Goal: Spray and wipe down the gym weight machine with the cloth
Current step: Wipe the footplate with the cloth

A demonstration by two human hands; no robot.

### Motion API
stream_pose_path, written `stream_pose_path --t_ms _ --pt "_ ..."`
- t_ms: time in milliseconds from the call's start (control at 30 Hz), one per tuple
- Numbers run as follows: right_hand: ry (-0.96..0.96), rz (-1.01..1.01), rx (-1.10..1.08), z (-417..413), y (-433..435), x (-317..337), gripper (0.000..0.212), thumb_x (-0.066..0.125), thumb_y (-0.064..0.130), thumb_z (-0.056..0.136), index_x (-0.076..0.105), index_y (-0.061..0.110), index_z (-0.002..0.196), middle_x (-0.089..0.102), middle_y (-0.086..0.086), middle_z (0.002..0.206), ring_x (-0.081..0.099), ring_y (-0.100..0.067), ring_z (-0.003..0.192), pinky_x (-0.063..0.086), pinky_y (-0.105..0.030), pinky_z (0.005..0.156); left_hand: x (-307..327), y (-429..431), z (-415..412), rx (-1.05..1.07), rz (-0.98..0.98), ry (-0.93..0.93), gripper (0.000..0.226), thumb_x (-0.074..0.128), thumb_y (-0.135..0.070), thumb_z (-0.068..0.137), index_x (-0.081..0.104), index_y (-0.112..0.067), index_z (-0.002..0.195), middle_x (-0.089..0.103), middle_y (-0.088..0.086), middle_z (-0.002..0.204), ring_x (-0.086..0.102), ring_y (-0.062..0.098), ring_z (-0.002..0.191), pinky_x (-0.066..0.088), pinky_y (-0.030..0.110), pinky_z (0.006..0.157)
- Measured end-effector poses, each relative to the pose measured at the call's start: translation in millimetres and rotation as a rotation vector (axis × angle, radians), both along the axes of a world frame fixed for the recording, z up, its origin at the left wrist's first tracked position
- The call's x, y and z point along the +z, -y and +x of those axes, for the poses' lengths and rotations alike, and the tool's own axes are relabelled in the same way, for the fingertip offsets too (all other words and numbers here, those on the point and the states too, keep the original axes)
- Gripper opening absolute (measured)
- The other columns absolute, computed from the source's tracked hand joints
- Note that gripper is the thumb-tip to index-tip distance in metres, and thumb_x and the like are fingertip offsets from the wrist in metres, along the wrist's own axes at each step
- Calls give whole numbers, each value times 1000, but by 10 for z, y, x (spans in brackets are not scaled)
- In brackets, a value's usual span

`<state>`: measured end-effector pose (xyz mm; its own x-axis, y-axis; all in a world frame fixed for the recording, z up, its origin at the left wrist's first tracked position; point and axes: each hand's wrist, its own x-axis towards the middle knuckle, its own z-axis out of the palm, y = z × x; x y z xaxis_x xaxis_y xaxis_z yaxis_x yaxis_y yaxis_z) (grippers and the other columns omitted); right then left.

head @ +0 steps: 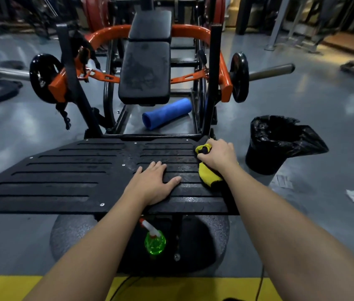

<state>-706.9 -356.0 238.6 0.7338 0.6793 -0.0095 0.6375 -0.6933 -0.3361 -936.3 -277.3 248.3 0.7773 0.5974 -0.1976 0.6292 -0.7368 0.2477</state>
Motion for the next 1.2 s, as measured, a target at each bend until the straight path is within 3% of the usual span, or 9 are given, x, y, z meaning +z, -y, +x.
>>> stream_pose_path --t_ms 100,300,500,967,1200 --pt "8 17 13 -320 378 117 40 62 56 81 65 32 113 53 -1 101 51 -37 108 43 -40 95 26 12 -9 3 4 2 86 27 -76 96 25 -20 162 17 0 170 9 15 157 7 45 128" --pt "39 28 -14 -1001 1009 346 40 60 56 84 63 29 113 57 -2 112 45 -33 113 46 -41 92 65 47 -34 -3 14 -5 85 27 -74 98 27 -17 161 22 1 169 14 17 157 9 47 127" --pt "185 -87 -111 -1290 1050 422 45 54 62 86 59 26 113 58 -3 117 46 -33 114 42 -44 91 33 11 -48 -17 24 10 85 26 -74 98 30 -16 159 24 4 168 16 19 156 11 49 127" --pt "149 -32 -130 -318 -77 47 41 55 57 89 62 25 113 58 -7 121 45 -36 120 40 -49 94 -33 -22 9 -22 23 21 84 25 -74 98 23 -19 162 15 0 171 7 16 158 7 47 127" --pt "77 -69 -54 249 -632 -164 48 55 54 92 61 27 131 56 -9 132 42 -38 128 40 -51 102 -53 -42 26 -12 20 10 83 25 -74 98 19 -21 163 12 -3 171 4 12 157 5 46 128"
